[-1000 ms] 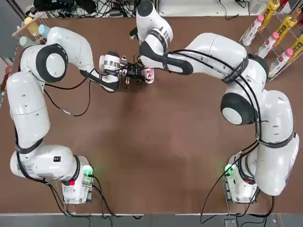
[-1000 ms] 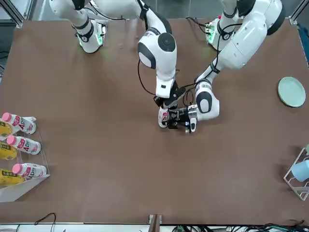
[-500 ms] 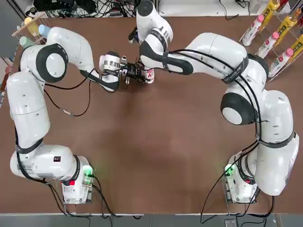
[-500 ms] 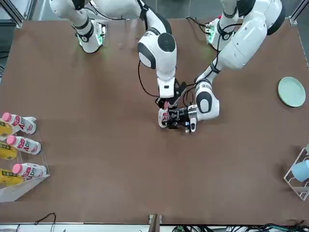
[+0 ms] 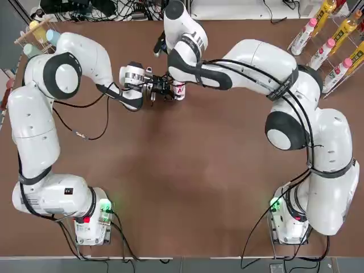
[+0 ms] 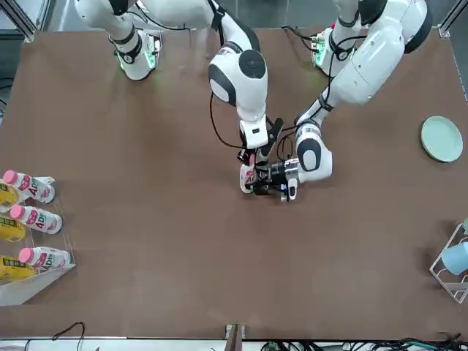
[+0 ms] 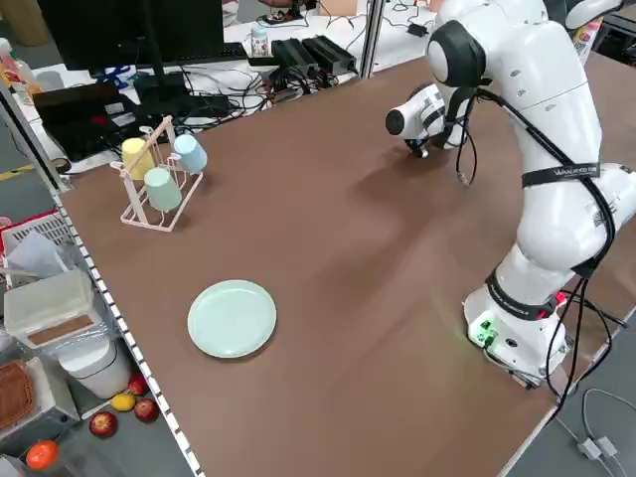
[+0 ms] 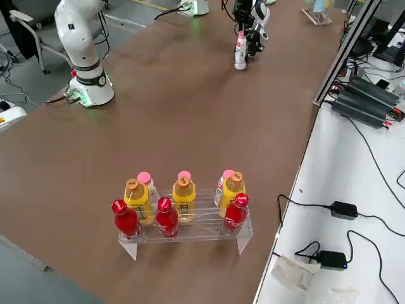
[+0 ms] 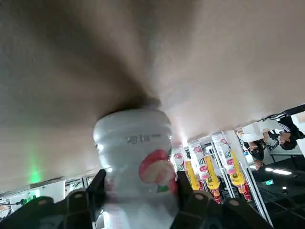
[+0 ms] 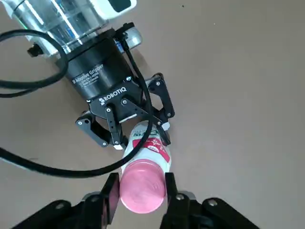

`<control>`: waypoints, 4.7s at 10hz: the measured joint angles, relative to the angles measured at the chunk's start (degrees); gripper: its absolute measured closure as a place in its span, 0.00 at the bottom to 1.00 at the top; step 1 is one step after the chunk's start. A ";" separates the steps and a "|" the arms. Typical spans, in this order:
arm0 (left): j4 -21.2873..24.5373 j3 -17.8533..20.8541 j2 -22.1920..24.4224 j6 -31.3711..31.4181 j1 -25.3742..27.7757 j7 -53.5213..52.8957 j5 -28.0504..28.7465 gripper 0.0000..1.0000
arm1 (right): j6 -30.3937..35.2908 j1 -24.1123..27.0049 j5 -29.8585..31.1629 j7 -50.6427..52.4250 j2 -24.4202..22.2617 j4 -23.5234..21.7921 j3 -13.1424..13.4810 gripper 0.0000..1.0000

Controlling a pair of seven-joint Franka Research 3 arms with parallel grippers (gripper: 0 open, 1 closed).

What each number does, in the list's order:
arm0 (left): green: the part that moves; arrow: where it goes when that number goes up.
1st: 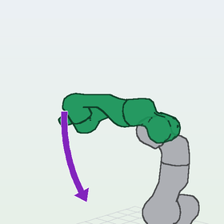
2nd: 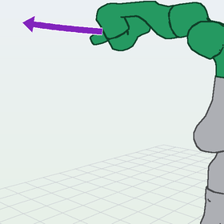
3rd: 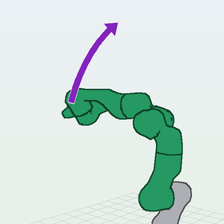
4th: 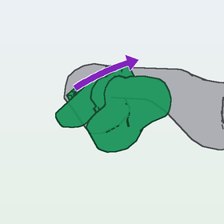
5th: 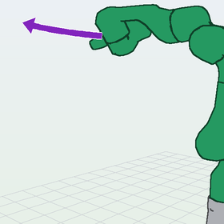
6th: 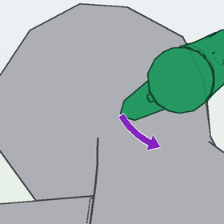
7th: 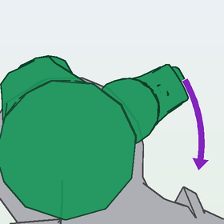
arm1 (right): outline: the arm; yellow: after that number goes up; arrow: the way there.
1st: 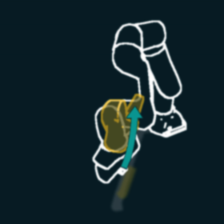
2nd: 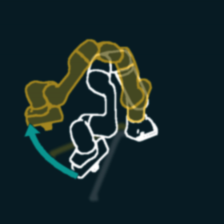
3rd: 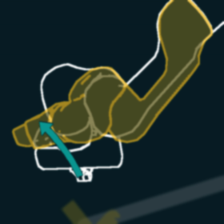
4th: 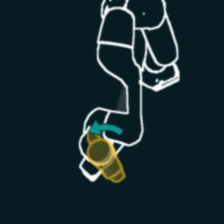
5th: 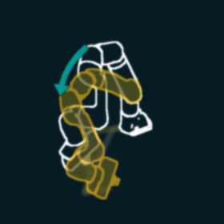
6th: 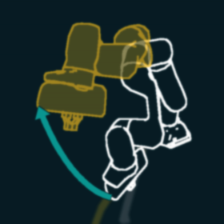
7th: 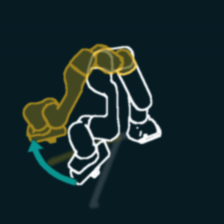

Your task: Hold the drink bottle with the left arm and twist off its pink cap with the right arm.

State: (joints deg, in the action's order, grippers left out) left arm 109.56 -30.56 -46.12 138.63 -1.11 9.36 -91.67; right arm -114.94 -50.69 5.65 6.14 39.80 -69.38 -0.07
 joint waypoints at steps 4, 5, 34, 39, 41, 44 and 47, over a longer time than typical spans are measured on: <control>-0.16 -0.11 -0.03 0.40 -0.01 0.06 -0.06 0.38 | 0.00 0.02 0.04 9.17 0.00 0.00 0.11 0.57; -0.30 -0.13 -0.08 0.56 -0.02 0.11 -0.12 0.38 | 0.00 0.05 0.21 10.85 0.00 0.00 0.15 0.57; -2.60 -0.01 -1.01 1.95 0.02 1.77 -0.94 0.38 | -3.17 -0.13 7.02 49.86 0.48 -0.20 -0.03 0.57; -3.18 -0.02 -1.32 2.05 -0.07 2.15 -1.03 0.38 | -3.30 0.27 7.20 57.72 0.48 -0.19 -0.01 0.57; -3.48 -0.04 -1.34 2.10 -0.08 2.20 -1.24 0.38 | -3.27 0.08 10.07 58.45 0.49 -0.22 -0.24 0.57; -3.88 -0.05 -1.36 2.15 -0.09 2.34 -1.57 0.38 | -3.26 -0.08 13.07 60.07 0.49 -0.25 -0.44 0.55; -3.36 -0.69 -1.36 2.08 -0.35 1.65 -1.57 0.38 | -4.17 1.11 13.76 60.18 0.90 -0.24 0.25 0.14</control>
State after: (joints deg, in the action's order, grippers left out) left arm 106.20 -31.24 -47.48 140.70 -1.46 11.02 -93.24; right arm -119.12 -49.58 19.41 66.31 40.71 -69.63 0.18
